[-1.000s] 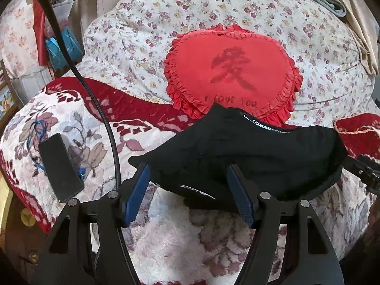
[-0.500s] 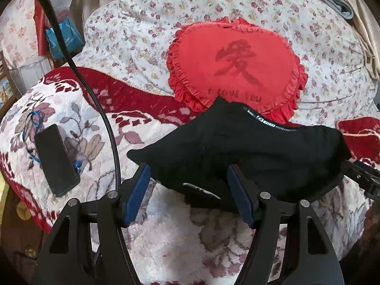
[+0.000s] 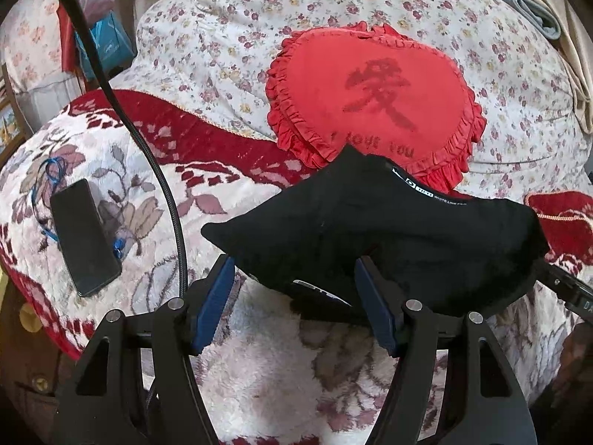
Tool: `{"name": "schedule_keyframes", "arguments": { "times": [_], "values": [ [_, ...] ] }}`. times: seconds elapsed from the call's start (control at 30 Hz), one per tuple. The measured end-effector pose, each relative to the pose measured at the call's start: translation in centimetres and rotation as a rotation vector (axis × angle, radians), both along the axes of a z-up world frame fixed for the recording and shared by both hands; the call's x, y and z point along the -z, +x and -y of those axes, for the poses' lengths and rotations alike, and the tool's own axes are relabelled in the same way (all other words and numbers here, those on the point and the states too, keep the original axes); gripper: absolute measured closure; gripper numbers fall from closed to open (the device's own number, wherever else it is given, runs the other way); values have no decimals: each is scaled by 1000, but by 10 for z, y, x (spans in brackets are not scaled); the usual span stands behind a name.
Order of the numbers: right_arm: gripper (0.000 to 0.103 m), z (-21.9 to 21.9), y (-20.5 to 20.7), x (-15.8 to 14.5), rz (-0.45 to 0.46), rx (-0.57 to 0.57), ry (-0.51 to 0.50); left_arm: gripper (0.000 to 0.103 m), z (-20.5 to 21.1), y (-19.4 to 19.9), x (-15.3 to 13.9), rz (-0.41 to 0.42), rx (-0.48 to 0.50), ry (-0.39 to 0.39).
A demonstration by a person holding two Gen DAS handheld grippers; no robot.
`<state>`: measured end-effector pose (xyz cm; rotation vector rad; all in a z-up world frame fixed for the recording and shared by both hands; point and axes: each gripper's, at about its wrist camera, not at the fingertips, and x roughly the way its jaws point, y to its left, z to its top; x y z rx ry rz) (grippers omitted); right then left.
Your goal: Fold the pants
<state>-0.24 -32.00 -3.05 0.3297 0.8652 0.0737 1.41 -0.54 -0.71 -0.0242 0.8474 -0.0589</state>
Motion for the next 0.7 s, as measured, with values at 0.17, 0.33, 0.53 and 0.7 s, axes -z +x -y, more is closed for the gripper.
{"name": "schedule_keyframes", "arguments": {
  "times": [0.17,0.33,0.53,0.7],
  "values": [
    [1,4,3,3,-20,28,32,36,0,2,3,-9,-8,7],
    [1,3,6,5,-31,34,17,36,-2,4,4,-11,-18,9],
    [1,11,6,16,-61,63,22,36,-15,13,9,-37,-58,-33],
    [1,16,10,24,-85,83,50,36,-29,20,15,-85,-95,-121]
  ]
}}
